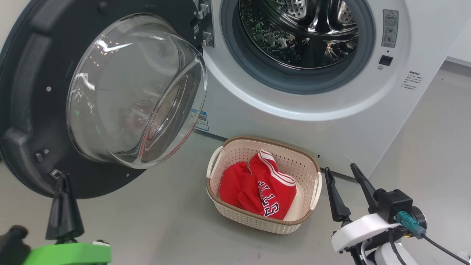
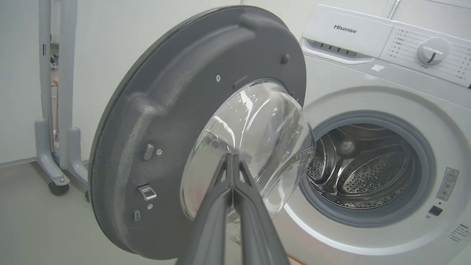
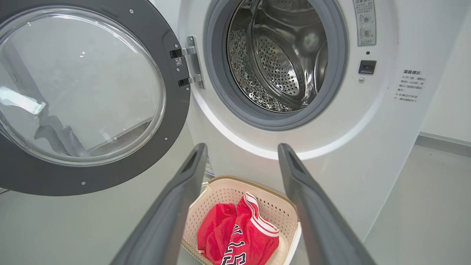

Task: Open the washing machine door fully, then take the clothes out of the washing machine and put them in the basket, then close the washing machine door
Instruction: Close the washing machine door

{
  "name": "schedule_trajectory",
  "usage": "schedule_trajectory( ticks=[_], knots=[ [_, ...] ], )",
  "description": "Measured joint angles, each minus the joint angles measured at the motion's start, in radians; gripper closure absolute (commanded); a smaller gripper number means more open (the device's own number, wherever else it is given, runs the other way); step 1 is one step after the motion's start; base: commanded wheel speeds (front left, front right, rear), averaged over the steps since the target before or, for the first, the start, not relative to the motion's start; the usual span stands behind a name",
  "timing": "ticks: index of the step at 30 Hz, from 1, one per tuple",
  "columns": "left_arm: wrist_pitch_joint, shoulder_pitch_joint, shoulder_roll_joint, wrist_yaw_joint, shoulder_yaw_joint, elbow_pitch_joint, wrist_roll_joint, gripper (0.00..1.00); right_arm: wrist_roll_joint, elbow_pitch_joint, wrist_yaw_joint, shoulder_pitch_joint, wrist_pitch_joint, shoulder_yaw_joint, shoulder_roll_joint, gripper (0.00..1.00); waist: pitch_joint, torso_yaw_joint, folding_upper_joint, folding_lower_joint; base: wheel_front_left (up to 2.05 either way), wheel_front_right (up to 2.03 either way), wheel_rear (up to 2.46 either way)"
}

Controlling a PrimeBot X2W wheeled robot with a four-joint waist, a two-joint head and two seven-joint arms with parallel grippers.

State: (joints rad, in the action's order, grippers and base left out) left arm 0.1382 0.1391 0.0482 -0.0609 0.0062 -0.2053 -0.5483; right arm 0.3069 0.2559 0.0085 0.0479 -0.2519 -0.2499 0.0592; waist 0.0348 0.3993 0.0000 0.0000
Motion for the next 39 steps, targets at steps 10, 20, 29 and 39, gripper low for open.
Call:
schedule_trajectory(
  ticks=[10, 20, 29, 39],
  knots=[
    [0.055, -0.102, -0.008, 0.047, 0.089, -0.094, -0.567, 1.0, 0.0, -0.003, -0.001, 0.002, 0.0, 0.002, 0.0, 0.0, 0.011, 0.007, 0.0, 0.0, 0.0, 0.0, 0.0],
    [0.054, -0.177, -0.013, 0.067, 0.355, -0.112, -0.88, 1.0, 0.0, -0.007, -0.002, 0.004, 0.0, 0.005, 0.002, 0.0, 0.02, 0.012, 0.0, 0.0, 0.0, 0.0, 0.0],
    [-0.057, -0.251, 0.123, 0.029, 0.503, 0.019, -1.02, 1.0, 0.0, -0.012, -0.002, 0.005, 0.0, 0.005, 0.005, 0.0, 0.029, 0.011, 0.0, 0.0, 0.0, 0.0, 0.0],
    [-0.219, -0.316, 0.254, -0.033, 0.534, 0.222, -1.136, 1.0, -0.002, -0.024, -0.002, 0.018, 0.014, -0.004, 0.011, 0.0, 0.053, -0.003, 0.0, 0.0, 0.0, 0.0, 0.0]
  ],
)
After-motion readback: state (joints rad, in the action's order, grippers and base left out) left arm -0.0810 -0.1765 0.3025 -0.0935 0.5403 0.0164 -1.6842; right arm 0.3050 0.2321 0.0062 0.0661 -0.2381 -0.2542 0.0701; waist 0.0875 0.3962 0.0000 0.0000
